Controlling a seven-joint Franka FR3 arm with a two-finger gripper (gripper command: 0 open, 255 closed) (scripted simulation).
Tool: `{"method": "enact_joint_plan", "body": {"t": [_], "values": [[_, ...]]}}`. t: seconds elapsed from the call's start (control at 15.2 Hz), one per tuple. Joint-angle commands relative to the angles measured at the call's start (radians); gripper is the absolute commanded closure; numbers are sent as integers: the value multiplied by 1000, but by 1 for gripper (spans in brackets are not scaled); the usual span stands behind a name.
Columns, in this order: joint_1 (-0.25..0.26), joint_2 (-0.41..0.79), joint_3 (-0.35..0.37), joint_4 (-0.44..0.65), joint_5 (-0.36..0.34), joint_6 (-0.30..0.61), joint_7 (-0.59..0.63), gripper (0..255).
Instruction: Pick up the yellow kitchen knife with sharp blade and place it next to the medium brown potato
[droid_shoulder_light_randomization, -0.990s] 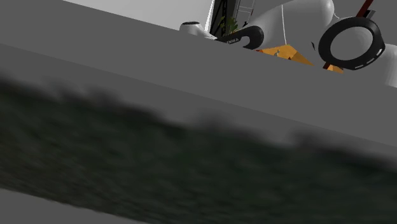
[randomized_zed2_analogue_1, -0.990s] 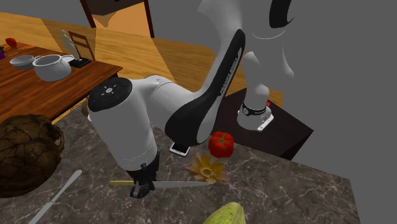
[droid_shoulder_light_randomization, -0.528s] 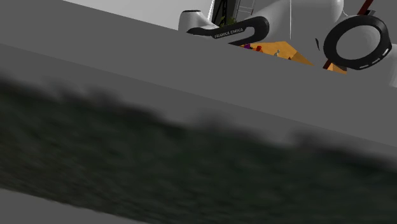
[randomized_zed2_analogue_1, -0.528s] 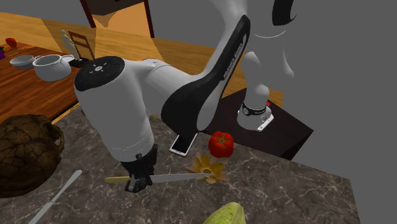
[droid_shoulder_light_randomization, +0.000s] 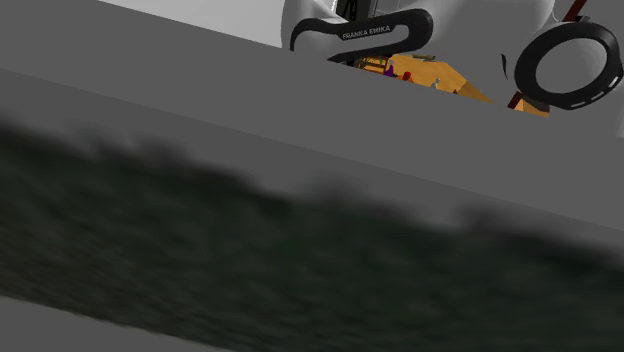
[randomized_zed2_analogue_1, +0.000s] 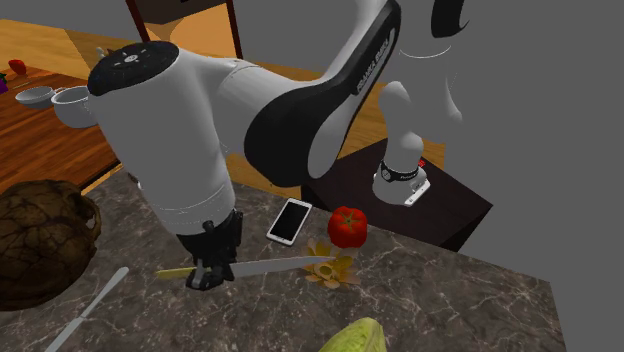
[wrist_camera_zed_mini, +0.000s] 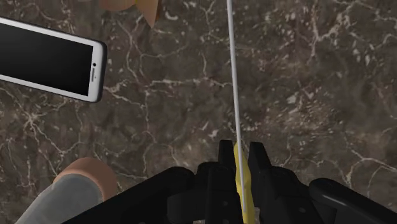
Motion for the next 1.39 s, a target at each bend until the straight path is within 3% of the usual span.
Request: {"method": "enact_joint_plan", "body": {"t": [0.0,0.13,0.73,1.32], "values": [[1,-5,1,22,2,-27,-1,255],[1,-7,1,40,3,-48,-1,255],[-129,-141,-73,-132,49,-1,-211,255],[-243,-196,-167,-201,68,14,-424,255]]}}
